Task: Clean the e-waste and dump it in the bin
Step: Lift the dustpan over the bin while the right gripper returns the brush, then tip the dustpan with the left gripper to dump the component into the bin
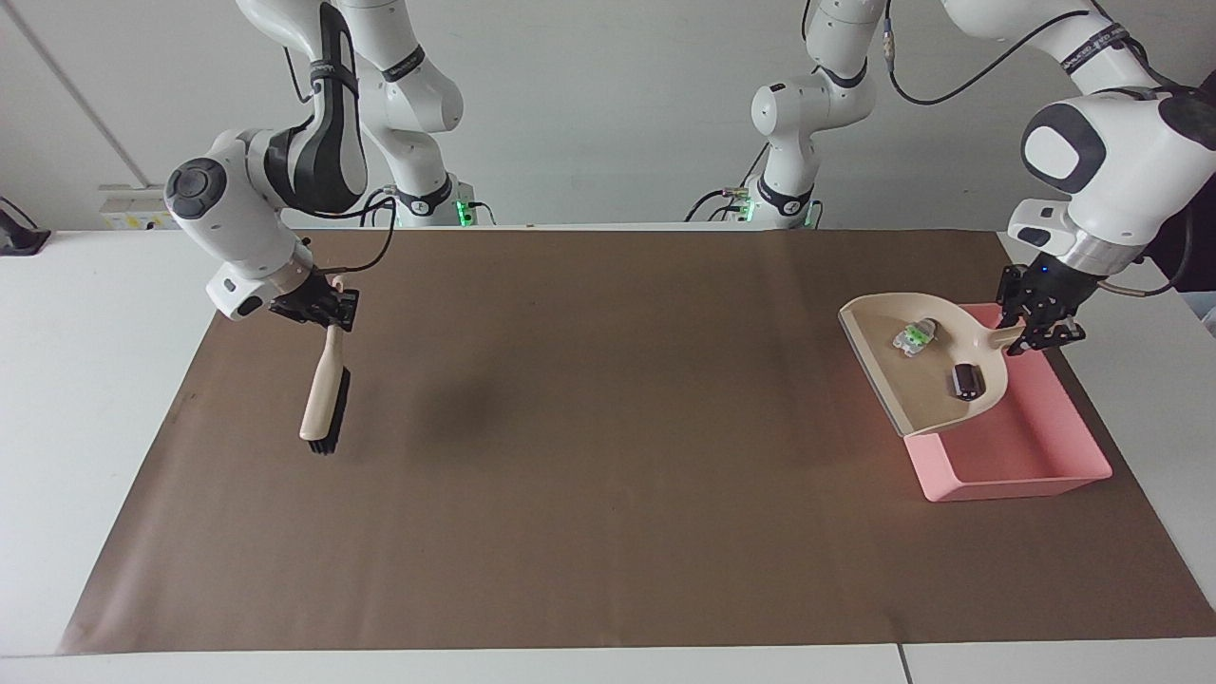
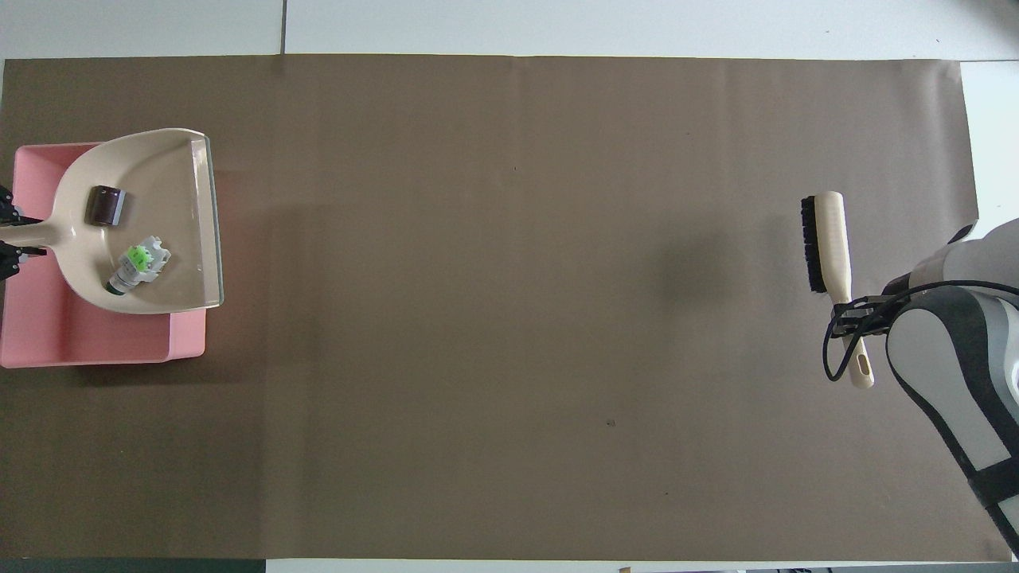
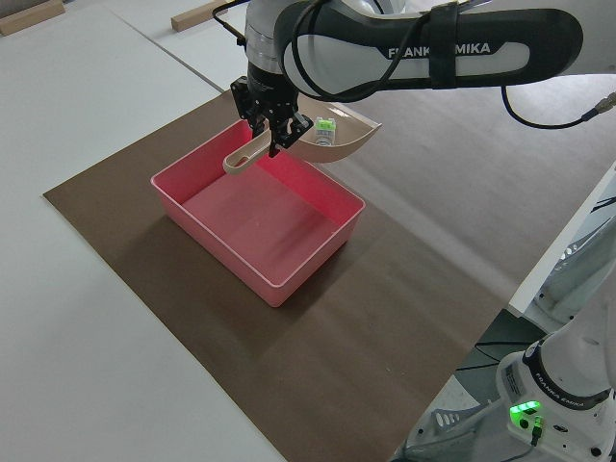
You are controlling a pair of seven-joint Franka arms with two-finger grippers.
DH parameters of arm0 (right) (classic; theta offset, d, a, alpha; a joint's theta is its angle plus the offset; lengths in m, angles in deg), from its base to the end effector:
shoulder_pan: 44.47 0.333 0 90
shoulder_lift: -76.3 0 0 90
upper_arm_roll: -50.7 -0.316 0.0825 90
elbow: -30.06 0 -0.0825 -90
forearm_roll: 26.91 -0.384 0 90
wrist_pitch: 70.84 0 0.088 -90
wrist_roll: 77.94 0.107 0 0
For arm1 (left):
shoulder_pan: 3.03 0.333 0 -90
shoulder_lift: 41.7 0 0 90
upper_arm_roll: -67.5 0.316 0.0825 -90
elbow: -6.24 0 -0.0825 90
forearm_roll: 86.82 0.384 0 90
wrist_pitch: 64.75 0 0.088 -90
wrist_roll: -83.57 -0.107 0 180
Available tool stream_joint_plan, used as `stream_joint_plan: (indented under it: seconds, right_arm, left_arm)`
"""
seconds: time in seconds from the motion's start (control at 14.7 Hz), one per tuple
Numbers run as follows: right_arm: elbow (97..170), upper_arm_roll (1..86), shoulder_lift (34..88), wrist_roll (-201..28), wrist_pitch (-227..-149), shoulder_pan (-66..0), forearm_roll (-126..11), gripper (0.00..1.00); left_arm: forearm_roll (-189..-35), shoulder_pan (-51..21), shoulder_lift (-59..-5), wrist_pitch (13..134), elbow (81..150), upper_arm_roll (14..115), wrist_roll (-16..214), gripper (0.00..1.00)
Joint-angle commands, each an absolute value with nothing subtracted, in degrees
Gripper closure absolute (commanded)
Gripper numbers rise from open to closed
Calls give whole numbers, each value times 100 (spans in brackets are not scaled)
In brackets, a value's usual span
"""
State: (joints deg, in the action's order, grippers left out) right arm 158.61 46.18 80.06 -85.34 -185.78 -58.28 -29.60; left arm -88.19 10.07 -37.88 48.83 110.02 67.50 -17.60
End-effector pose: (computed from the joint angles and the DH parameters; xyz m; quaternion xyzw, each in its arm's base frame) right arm 0.4865 -0.0766 0.3818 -0.9957 0.0284 0.0824 0.0301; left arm 0.5779 0.1329 0.5081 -0.7208 0.6911 -0.0377 0.0377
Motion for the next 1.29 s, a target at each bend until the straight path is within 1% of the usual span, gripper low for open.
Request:
stream_joint_plan:
  seconds: [0.0,0.14,0.27,0.34,0.41,0.61,0.82,0.95,1.09,1.23]
  right_arm:
    - [16346,4516,8307,-8673,-18808,-6082,-2876,100]
    - [16505,4516,8351,-8682,-18940,-6091,-2876,100]
    - [16559,4516,8386,-8944,-18967,-6257,-2885,100]
    - [16585,4516,8316,-9102,-19028,-6354,-2876,100]
    - [16646,4516,8272,-9234,-19194,-6450,-2876,100]
    - [16708,4516,8280,-9244,-19283,-6434,-2885,100]
    - [16770,4516,8263,-9235,-19353,-6416,-2876,99]
    - [16804,4508,8263,-9227,-19397,-6407,-2885,99]
    - [16927,4508,8280,-9253,-19608,-6416,-2876,98]
    - [16972,4508,8298,-9279,-19635,-6416,-2885,95]
  left_arm:
    - [-8937,1252,-3433,4714,10460,6838,-2302,100]
    - [-8657,1323,-3161,4748,10083,7162,-2566,100]
    - [-8358,1332,-3002,4845,10011,7225,-3066,100]
    - [-8061,1332,-2984,5011,9993,7233,-3103,100]
    - [-7753,1323,-2984,5186,10037,7234,-3043,100]
    - [-7084,1200,-2993,5249,10125,7234,-2597,100]
    - [-6075,868,-3062,5241,10344,7234,-1849,100]
    - [-5441,595,-3107,5136,10459,7234,-1497,100]
    - [-4791,349,-3151,4891,10503,7225,-1478,100]
    - [-4665,190,-3195,4635,10425,7233,-1478,100]
